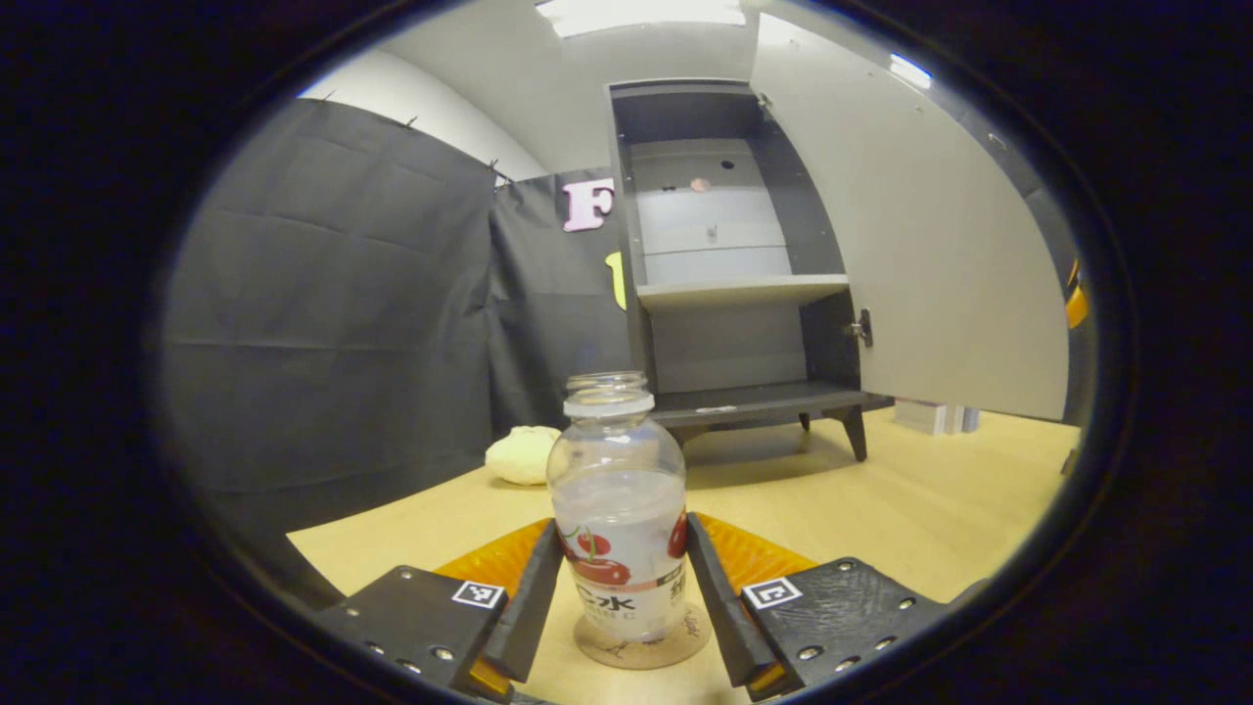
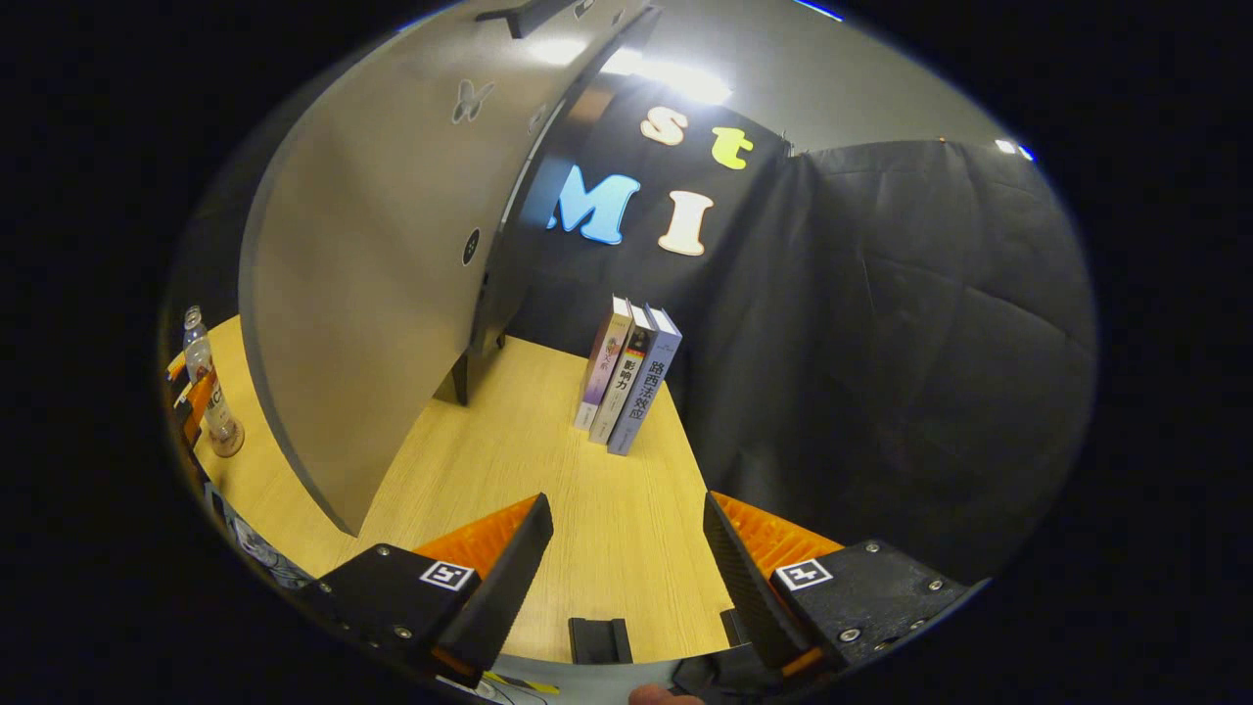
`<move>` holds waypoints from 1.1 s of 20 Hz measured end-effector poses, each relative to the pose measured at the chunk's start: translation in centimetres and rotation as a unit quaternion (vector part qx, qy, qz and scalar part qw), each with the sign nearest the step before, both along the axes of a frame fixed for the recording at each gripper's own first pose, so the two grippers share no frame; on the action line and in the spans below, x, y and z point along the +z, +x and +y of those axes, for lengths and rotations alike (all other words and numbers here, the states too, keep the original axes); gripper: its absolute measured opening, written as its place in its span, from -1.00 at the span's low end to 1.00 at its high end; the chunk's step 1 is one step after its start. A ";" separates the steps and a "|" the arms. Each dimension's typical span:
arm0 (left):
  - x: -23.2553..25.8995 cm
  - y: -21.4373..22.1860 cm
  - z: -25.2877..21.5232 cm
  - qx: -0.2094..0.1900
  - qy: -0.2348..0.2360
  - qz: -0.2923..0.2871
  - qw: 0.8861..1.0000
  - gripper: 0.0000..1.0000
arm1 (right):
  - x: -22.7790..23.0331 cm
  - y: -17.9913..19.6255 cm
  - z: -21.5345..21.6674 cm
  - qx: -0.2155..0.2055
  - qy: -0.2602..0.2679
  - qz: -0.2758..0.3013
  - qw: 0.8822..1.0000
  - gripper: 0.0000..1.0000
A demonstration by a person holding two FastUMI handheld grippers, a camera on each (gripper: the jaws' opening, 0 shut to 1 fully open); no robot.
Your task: Open the cabinet door with the right hand, grasp the bottle in the cabinet with the left hand and place it on the coaster, then close the cabinet door with the right hand.
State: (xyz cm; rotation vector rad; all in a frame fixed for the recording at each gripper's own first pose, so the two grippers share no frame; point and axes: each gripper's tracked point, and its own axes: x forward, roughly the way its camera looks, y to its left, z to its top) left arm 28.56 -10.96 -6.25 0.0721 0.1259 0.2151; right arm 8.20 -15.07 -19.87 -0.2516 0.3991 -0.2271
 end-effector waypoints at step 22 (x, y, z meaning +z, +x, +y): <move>3.5 1.0 0.4 0.019 -0.019 -0.055 0.998 0.69 | -0.9 0.3 0.5 0.021 -0.004 0.013 1.000 0.92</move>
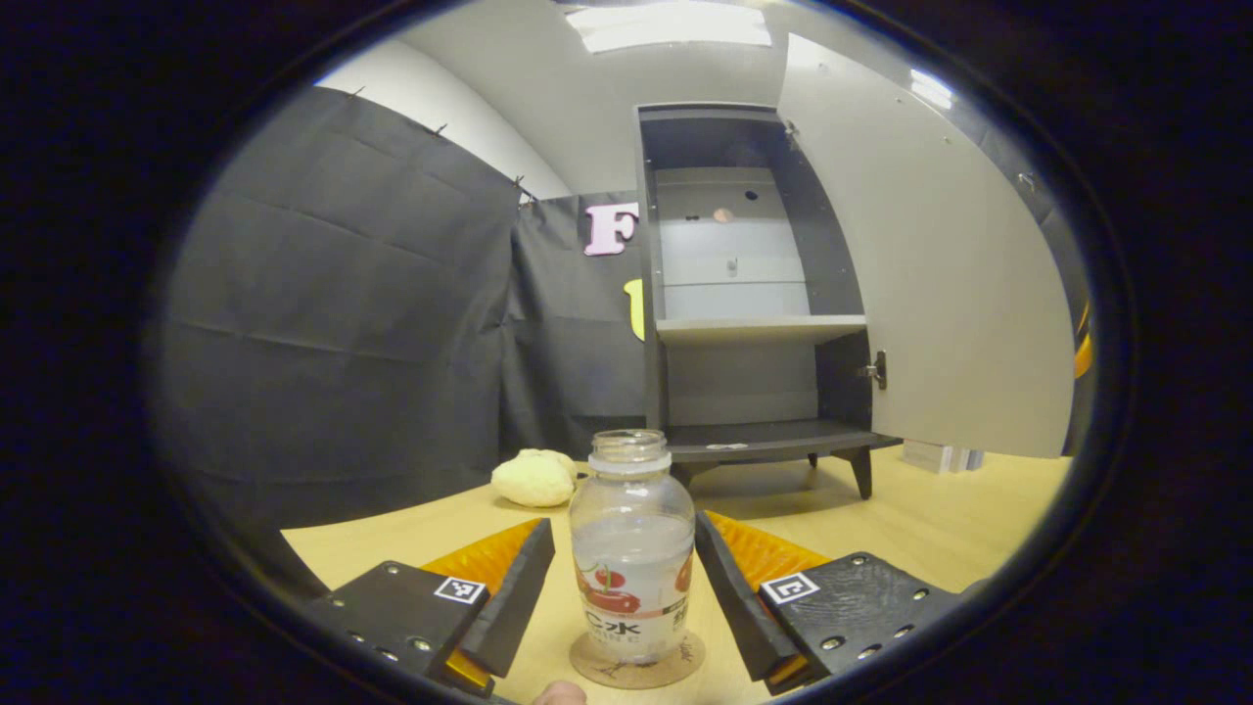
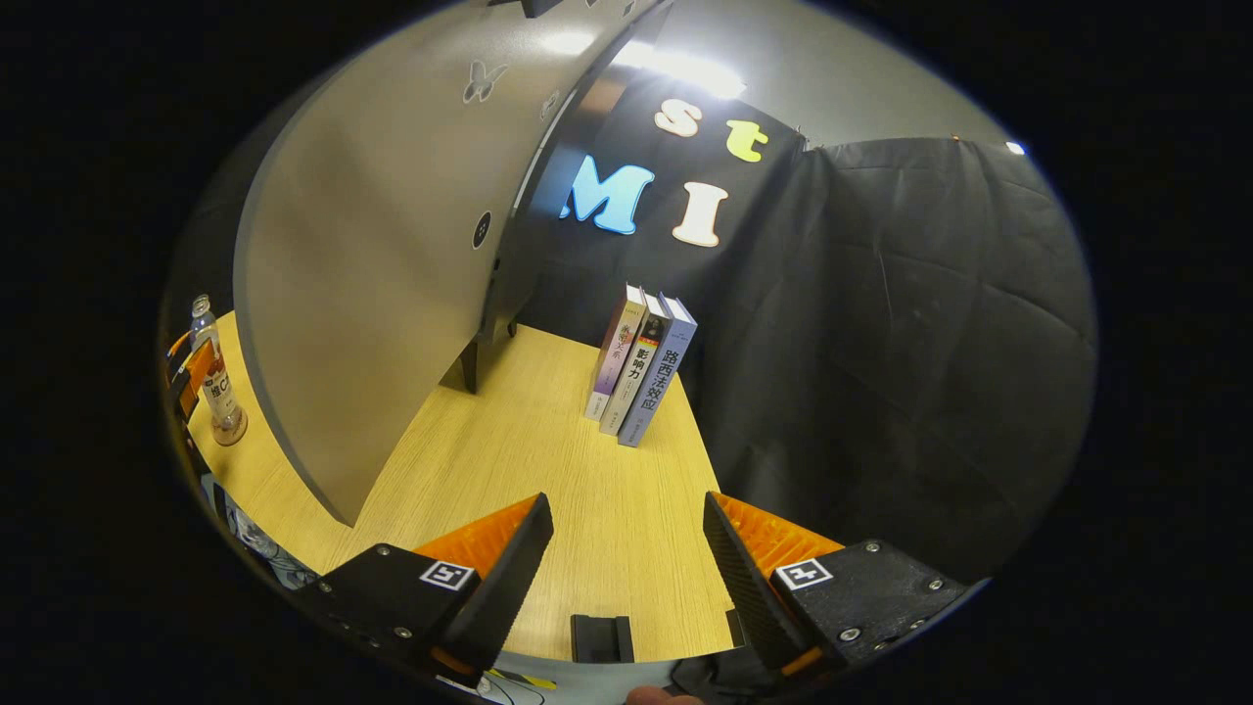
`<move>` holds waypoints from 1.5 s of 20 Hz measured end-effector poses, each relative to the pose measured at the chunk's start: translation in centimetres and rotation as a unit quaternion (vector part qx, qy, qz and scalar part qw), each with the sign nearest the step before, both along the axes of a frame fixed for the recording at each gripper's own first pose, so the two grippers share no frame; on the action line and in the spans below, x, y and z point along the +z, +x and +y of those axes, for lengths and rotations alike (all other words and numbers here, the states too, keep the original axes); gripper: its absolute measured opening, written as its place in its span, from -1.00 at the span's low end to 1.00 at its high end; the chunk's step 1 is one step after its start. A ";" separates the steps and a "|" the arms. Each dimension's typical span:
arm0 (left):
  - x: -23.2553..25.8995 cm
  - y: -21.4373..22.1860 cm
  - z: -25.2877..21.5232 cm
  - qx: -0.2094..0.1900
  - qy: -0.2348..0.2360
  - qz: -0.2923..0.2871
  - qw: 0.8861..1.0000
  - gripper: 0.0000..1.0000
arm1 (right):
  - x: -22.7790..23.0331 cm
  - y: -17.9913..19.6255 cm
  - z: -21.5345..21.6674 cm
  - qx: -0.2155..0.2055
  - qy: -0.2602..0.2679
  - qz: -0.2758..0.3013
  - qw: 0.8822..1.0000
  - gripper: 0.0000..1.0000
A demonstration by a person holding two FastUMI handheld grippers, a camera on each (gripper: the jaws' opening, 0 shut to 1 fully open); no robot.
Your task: Open the cabinet door with the right hand, grasp the bottle in the cabinet with the left hand and place it on the coaster, then close the cabinet door with the right hand.
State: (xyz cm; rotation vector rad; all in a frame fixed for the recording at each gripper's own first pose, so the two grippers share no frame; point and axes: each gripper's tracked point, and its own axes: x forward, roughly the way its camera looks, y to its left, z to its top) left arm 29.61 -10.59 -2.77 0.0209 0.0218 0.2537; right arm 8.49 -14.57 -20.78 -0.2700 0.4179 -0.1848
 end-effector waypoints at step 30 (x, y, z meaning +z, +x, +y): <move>31.2 1.4 -7.4 -0.075 0.007 0.053 0.996 0.72 | 26.3 1.7 1.7 0.017 0.191 -0.257 0.947 0.91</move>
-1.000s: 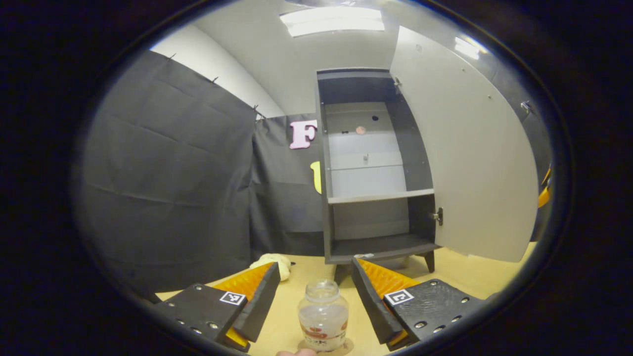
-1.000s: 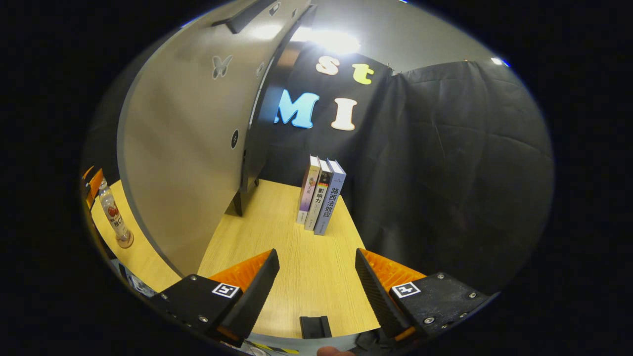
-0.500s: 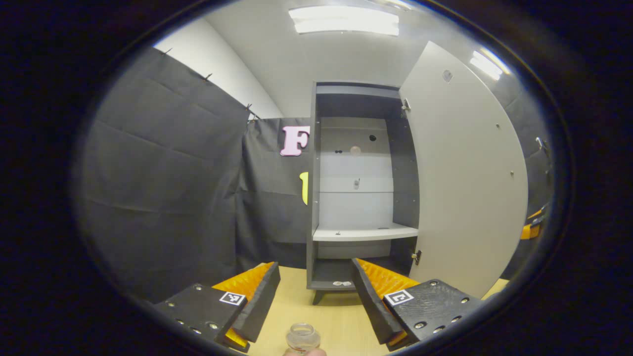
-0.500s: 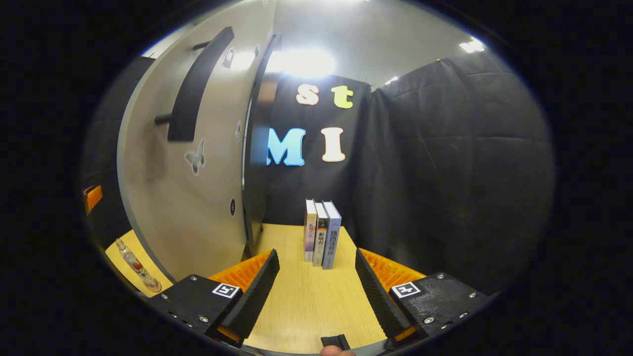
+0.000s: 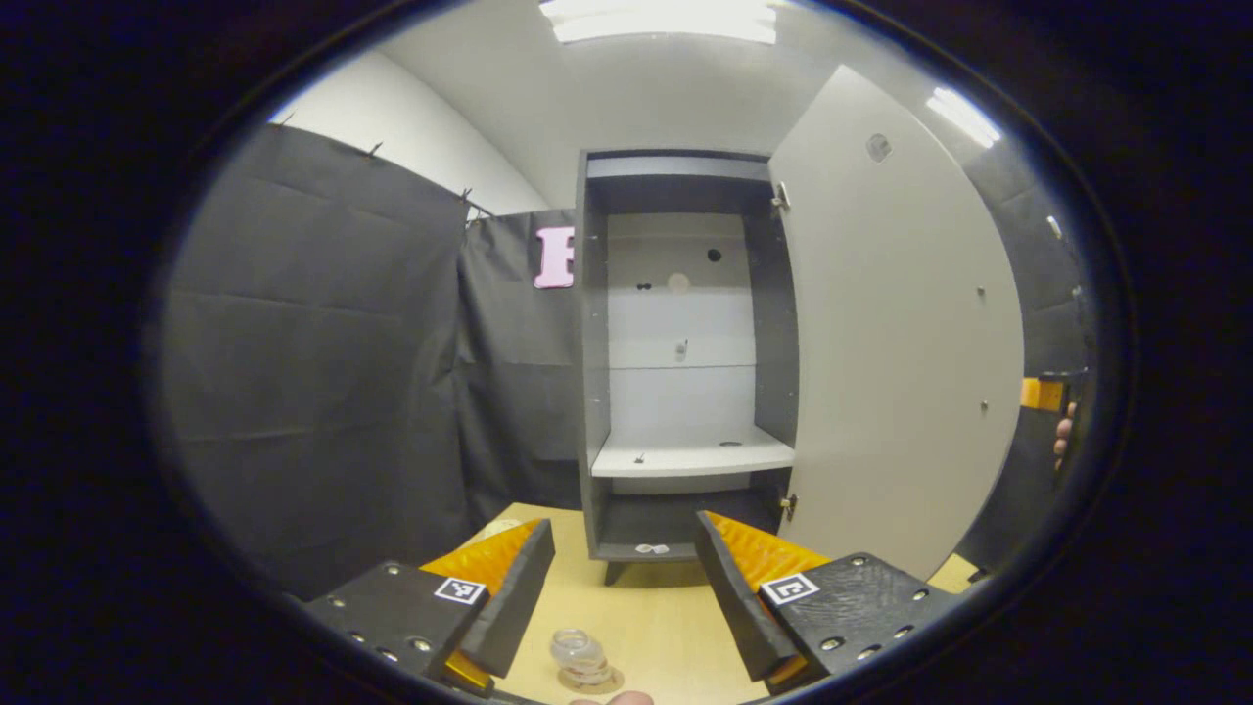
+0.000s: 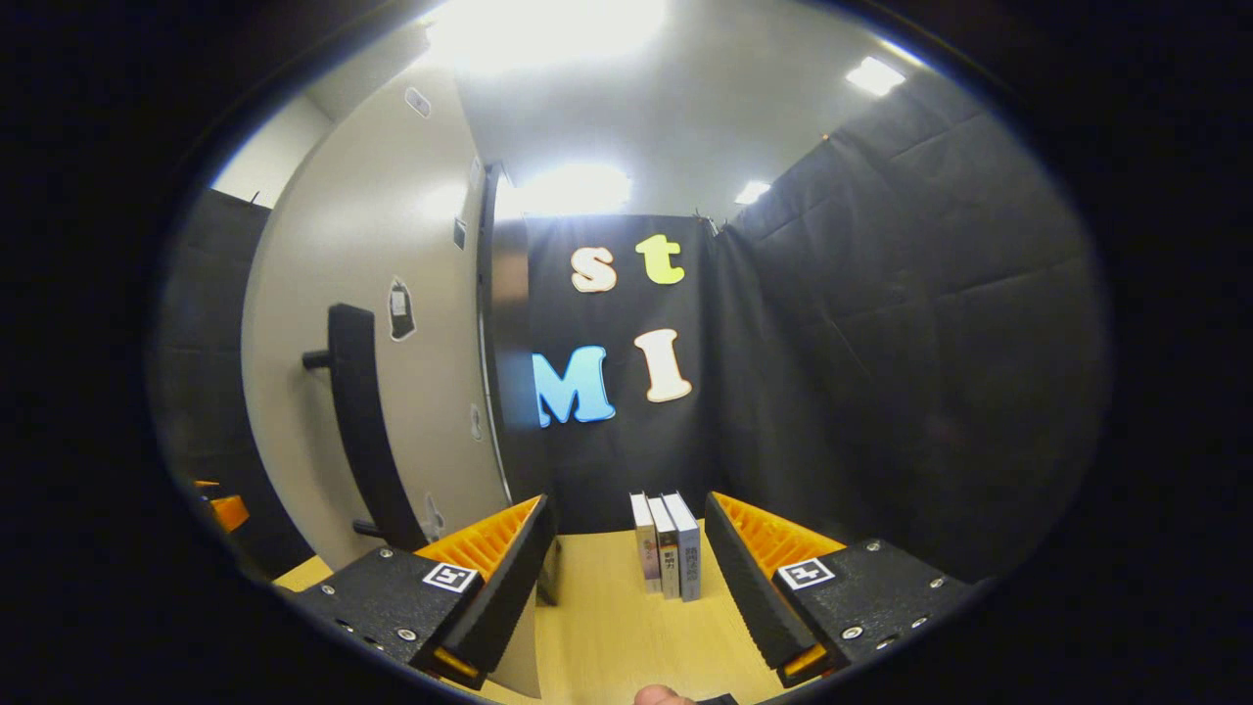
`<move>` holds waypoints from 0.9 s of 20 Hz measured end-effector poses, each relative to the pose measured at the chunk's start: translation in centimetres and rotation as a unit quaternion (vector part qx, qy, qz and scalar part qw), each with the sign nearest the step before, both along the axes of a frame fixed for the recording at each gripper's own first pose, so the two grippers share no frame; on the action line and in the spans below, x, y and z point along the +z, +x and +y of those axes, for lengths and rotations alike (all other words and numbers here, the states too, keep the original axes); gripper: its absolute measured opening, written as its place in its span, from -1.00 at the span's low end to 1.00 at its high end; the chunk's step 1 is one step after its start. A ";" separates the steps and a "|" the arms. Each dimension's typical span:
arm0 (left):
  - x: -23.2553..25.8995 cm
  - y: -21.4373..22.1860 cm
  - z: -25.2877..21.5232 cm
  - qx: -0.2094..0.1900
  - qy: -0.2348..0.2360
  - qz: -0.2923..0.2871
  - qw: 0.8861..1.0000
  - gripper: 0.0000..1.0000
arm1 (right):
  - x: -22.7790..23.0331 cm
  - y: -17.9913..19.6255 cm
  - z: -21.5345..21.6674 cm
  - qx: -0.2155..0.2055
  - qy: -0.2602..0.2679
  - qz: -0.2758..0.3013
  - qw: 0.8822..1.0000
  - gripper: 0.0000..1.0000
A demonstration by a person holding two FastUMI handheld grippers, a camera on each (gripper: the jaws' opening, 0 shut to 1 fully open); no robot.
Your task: Open the cabinet door with the right hand, grasp the bottle in the cabinet with the left hand and place it on the coaster, then close the cabinet door with the right hand.
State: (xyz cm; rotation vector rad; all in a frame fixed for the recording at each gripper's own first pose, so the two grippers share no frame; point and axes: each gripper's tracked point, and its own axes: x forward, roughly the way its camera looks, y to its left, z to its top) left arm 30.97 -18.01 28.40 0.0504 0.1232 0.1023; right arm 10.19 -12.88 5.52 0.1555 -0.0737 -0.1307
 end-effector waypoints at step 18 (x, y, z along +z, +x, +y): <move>1.0 3.3 2.1 -0.036 -0.036 0.003 0.999 0.69 | 1.7 0.9 15.5 0.122 0.009 -0.002 0.992 0.87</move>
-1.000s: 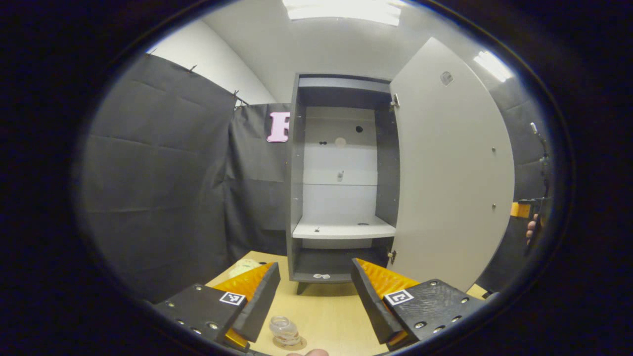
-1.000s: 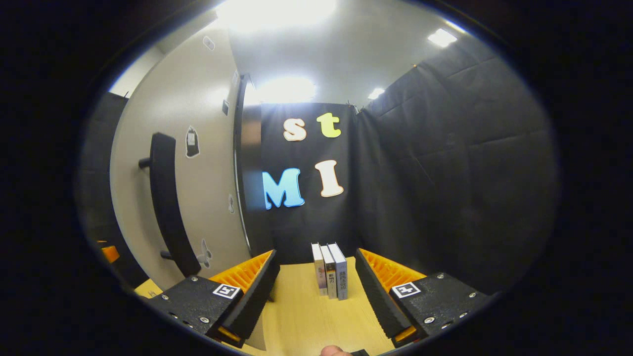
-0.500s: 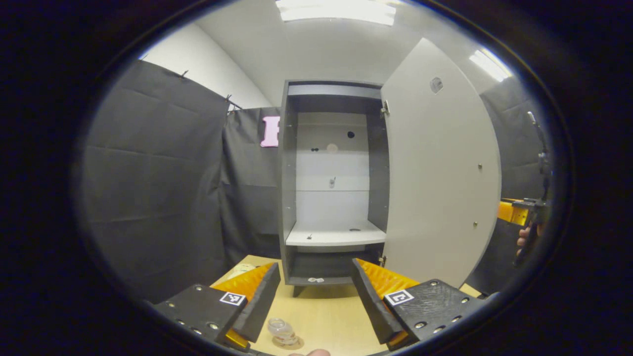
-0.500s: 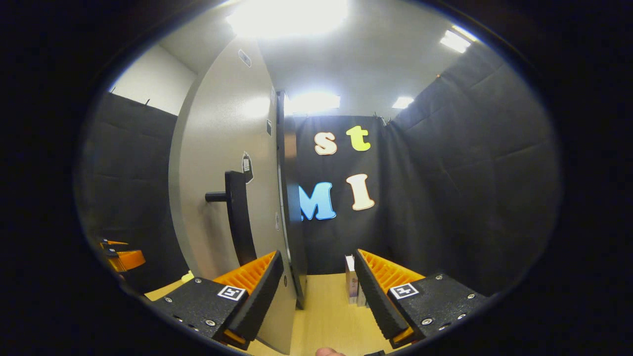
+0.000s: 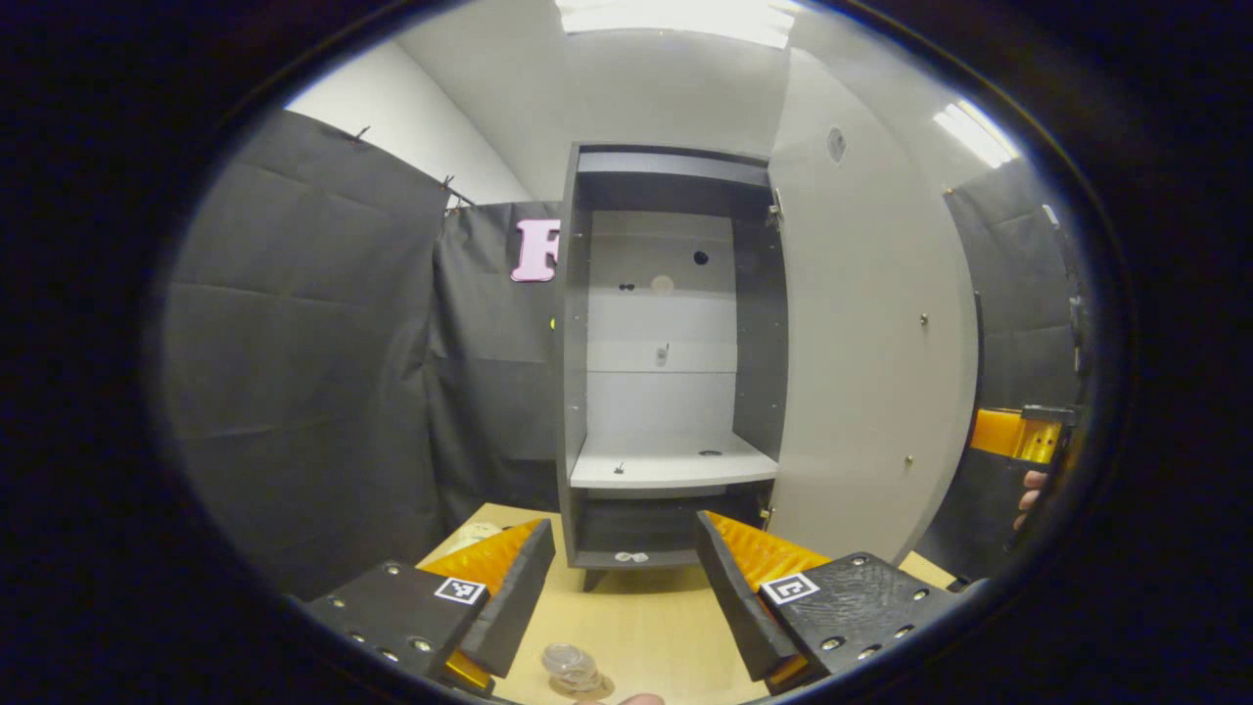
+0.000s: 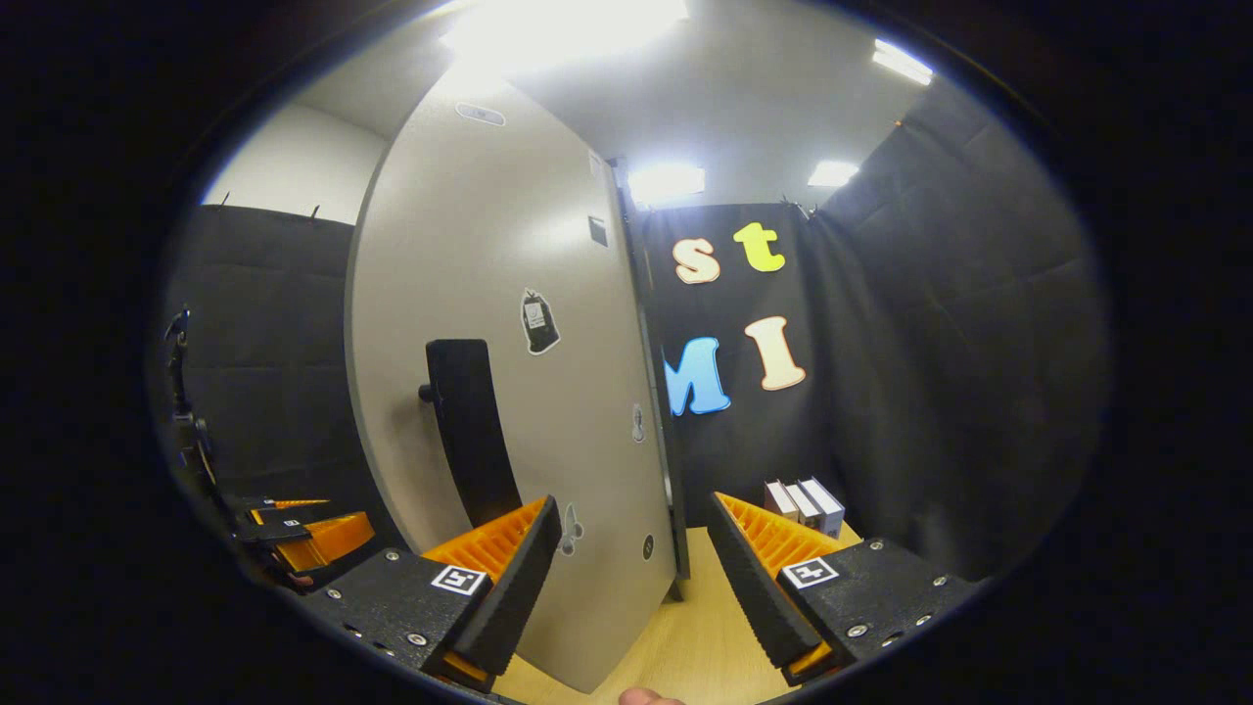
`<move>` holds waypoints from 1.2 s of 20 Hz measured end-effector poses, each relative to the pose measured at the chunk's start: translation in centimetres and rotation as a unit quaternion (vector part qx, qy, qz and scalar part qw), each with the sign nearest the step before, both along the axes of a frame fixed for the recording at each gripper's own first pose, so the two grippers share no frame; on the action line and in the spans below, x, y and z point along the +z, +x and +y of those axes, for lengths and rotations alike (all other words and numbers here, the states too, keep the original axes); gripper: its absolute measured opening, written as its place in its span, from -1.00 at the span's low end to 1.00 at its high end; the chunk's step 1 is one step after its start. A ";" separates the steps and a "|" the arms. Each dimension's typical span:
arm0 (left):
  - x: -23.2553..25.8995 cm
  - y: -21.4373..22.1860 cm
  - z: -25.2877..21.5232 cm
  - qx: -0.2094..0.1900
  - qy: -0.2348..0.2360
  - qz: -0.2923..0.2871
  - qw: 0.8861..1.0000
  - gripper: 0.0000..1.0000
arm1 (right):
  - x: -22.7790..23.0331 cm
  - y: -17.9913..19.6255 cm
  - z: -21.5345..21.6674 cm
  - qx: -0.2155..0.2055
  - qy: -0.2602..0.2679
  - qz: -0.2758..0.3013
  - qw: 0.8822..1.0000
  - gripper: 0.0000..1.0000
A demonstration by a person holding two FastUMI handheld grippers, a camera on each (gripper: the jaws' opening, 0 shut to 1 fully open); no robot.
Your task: Open the cabinet door with the right hand, grasp the bottle in the cabinet with the left hand and place it on the coaster, then close the cabinet door with the right hand.
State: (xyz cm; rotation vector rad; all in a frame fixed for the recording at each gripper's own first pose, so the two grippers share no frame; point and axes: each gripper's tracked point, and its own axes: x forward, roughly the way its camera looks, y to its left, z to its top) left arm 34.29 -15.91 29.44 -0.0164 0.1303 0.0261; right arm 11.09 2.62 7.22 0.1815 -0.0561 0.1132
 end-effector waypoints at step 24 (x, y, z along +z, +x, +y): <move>0.4 7.3 6.0 -0.069 -0.015 -0.039 0.997 0.72 | 2.8 7.9 13.7 -0.027 -0.032 -0.038 0.998 0.90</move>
